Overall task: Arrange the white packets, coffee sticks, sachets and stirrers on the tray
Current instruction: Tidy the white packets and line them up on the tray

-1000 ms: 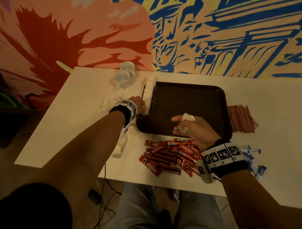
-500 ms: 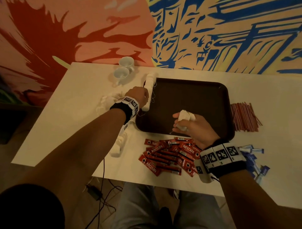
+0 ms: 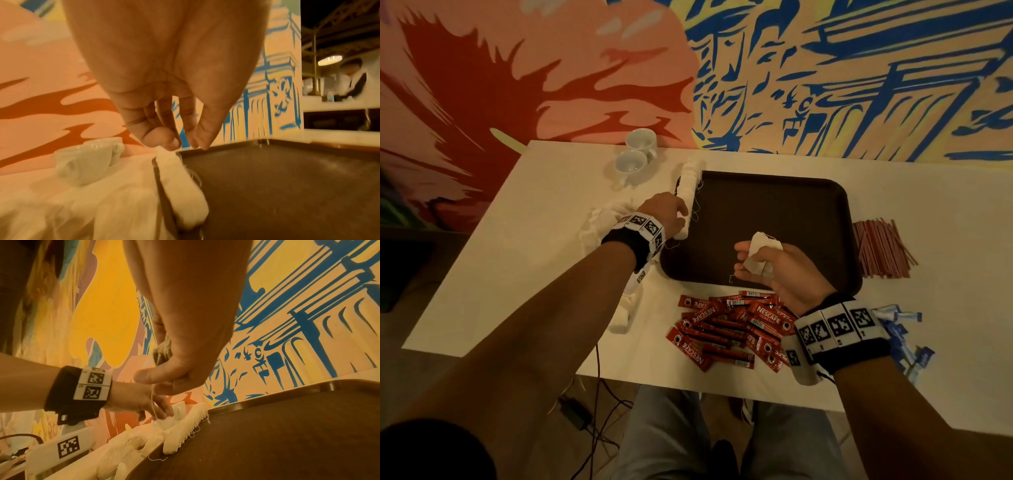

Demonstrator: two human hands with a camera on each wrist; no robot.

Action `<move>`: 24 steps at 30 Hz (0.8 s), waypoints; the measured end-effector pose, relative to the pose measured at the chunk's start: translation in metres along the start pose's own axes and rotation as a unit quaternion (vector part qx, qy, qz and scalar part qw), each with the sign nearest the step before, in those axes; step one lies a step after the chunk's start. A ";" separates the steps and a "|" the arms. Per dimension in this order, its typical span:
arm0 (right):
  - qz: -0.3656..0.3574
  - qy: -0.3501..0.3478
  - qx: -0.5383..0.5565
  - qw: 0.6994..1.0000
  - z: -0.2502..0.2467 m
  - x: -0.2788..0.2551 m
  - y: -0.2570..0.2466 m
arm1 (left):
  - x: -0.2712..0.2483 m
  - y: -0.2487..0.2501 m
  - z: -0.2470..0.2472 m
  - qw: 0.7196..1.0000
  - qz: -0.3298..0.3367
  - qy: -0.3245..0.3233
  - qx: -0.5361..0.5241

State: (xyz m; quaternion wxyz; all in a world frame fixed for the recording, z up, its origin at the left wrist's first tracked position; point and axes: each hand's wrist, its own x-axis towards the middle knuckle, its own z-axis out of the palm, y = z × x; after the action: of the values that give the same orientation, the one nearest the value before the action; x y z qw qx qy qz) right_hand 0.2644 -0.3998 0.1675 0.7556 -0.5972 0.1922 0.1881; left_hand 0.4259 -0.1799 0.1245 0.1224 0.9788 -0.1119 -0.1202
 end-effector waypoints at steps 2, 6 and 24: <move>-0.004 -0.009 0.015 1.000 0.001 -0.006 -0.001 | -0.012 0.004 -0.014 0.997 0.002 0.049 -0.053; -0.010 -0.012 0.059 0.998 0.005 -0.020 -0.006 | -0.047 0.016 -0.039 0.976 0.017 0.109 -0.189; -0.133 0.012 -0.093 0.987 0.022 -0.091 0.019 | -0.215 0.069 -0.006 0.877 0.072 -0.030 -0.474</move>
State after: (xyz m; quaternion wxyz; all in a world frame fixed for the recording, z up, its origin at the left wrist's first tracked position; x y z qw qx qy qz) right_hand 0.1781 -0.3788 0.2037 0.7128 -0.6874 0.1015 0.0958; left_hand 0.2106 -0.1908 0.1930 0.5762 0.7891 -0.1152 -0.1790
